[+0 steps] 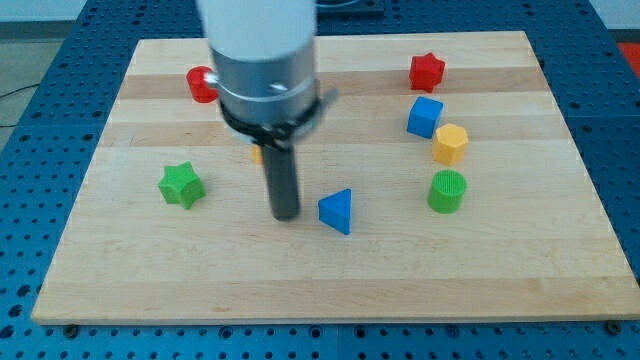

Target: Push the blue triangle below the green circle

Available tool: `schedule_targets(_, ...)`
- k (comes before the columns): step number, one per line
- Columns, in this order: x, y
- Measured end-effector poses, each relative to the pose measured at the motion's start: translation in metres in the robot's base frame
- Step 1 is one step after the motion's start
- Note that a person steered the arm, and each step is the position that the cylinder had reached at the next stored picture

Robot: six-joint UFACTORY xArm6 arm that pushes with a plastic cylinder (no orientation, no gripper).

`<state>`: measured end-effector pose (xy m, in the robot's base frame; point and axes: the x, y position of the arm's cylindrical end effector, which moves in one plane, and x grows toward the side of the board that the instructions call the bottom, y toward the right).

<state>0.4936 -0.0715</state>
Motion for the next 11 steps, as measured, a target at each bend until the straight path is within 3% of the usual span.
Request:
schedule_targets(1, 0.015, 0.031)
schedule_targets(2, 0.062, 0.062)
schedule_targets(3, 0.057, 0.051)
schedule_targets(4, 0.018, 0.022)
schedule_targets(5, -0.005, 0.036)
schedule_targets(6, 0.043, 0.080)
schedule_targets(7, 0.055, 0.109)
schedule_targets(9, 0.066, 0.106)
schedule_targets(11, 0.069, 0.169)
